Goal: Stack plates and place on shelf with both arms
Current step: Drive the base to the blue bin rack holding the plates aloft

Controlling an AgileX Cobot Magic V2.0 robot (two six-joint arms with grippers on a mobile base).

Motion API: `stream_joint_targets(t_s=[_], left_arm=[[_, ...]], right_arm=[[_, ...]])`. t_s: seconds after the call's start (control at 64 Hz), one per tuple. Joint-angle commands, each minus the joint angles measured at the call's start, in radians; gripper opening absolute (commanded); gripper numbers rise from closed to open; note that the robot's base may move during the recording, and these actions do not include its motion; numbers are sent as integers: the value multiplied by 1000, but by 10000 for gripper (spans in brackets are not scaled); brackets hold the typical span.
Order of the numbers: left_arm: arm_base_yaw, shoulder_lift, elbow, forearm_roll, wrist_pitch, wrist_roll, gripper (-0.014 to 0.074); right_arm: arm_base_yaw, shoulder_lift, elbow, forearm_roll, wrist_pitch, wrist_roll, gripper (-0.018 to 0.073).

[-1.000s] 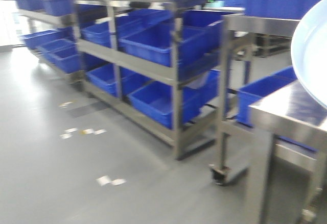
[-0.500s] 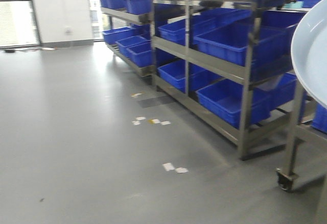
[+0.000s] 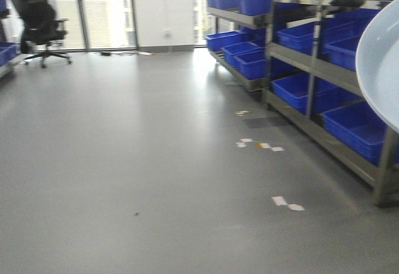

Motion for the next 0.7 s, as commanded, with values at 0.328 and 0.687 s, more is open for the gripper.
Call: stream_joint_targets(t_s=[0.328, 0.687], left_arm=[[1, -1, -27, 0, -66, -6, 90], [1, -1, -27, 0, -66, -6, 90]], right_arm=[[-5, 4, -31, -7, -95, -2, 57], [-5, 4, -31, -7, -95, -2, 57]])
